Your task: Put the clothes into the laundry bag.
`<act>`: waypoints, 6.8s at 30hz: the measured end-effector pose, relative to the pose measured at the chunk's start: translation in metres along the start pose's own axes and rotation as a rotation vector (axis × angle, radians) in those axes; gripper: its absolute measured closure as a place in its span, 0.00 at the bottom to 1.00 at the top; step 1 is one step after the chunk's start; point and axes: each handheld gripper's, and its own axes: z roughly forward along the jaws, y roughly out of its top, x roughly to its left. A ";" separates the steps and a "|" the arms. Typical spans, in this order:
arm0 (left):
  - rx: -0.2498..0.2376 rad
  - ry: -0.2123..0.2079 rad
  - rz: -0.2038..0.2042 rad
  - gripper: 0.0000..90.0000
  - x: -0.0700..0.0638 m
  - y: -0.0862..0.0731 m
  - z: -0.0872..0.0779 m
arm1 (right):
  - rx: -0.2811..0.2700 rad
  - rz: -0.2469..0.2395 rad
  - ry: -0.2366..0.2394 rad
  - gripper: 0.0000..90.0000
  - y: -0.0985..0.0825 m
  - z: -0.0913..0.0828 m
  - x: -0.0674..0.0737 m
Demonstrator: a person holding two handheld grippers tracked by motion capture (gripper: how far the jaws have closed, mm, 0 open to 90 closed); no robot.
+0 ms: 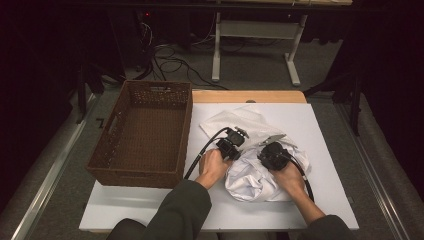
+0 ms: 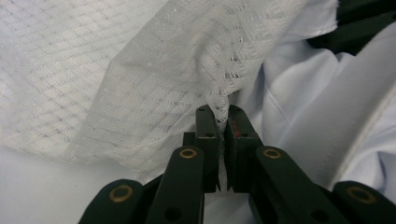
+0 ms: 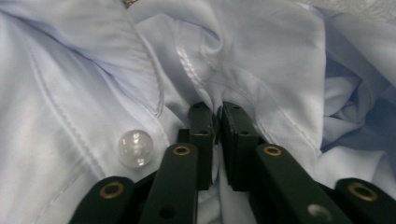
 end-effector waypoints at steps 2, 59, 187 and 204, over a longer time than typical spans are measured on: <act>-0.003 -0.006 0.006 0.95 0.000 -0.002 -0.003 | 0.001 0.017 0.009 0.87 0.001 0.000 -0.001; -0.130 -0.010 -0.048 0.95 0.000 -0.032 -0.038 | 0.037 -0.130 -0.044 0.96 0.024 -0.006 0.028; -0.161 -0.040 -0.048 0.95 0.000 -0.047 -0.035 | -0.034 -0.120 0.079 0.43 0.044 -0.028 0.026; -0.144 -0.061 -0.010 0.95 -0.004 -0.046 -0.038 | -0.014 -0.089 0.085 0.97 0.050 -0.010 0.020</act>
